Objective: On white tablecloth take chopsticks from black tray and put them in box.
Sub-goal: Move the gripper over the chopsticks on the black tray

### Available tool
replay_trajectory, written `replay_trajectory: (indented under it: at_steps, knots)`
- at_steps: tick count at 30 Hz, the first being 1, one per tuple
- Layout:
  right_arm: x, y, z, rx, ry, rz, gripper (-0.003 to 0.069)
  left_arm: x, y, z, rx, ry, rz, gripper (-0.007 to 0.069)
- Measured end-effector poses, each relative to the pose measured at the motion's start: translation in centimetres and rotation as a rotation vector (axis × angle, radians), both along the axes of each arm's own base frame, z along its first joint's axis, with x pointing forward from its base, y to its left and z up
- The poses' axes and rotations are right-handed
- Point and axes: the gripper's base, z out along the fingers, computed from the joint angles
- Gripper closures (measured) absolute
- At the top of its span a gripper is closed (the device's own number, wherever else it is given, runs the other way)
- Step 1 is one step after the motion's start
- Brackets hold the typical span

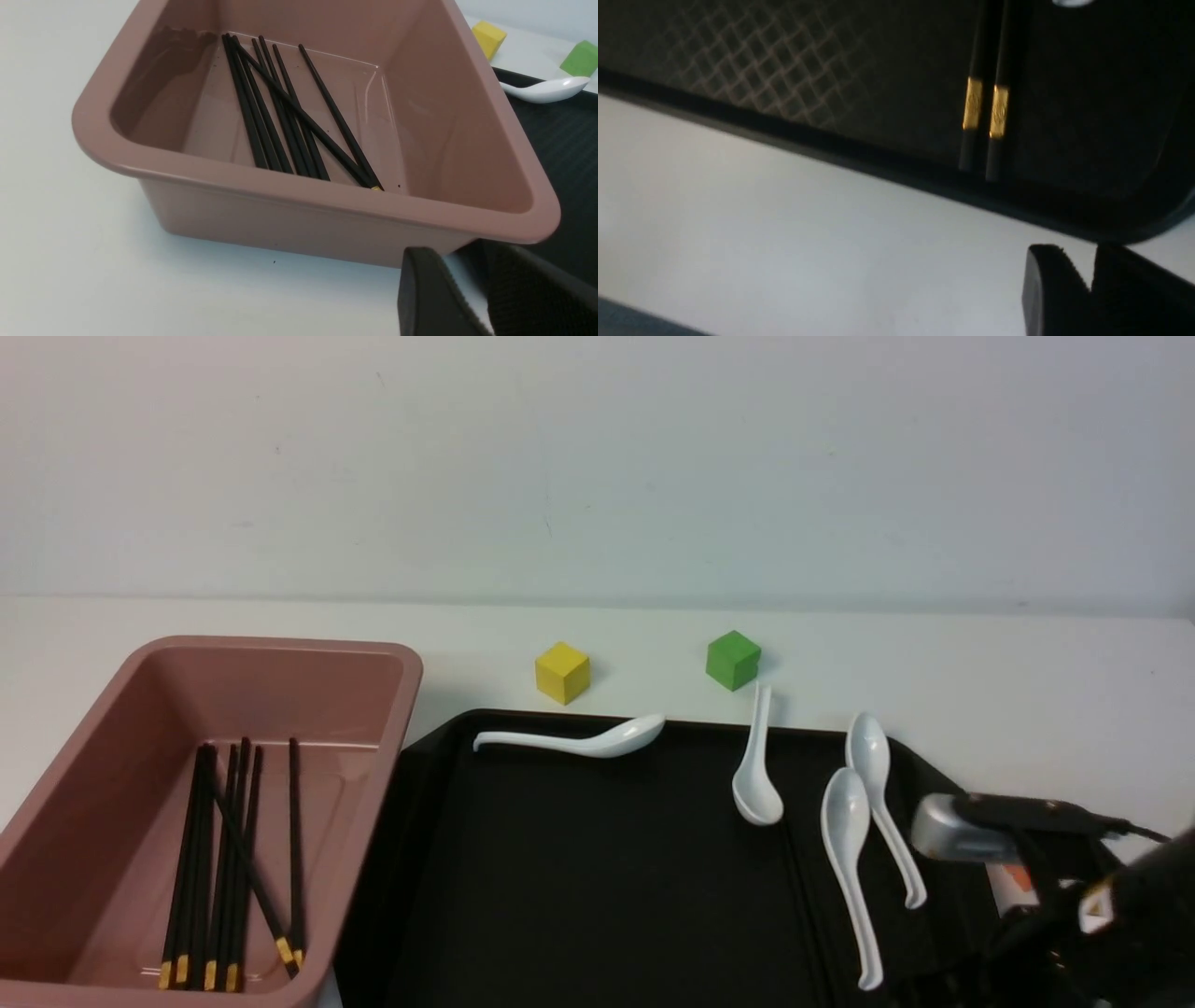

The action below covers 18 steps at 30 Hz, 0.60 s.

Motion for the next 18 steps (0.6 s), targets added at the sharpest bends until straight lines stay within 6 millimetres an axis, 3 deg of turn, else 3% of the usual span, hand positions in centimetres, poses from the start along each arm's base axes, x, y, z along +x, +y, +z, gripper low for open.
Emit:
replay_trajectory:
  at_steps: [7, 18]
  knots:
    - [2.6, 4.3, -1.8, -0.168, -0.003, -0.054, 0.0321, 0.0, 0.0, 0.0, -0.001, 0.0, 0.0, 0.0405]
    - [4.4, 5.9, -6.2, -0.235, 0.069, -0.084, 0.0322, 0.0, 0.0, 0.0, -0.001, 0.0, 0.0, 0.0392]
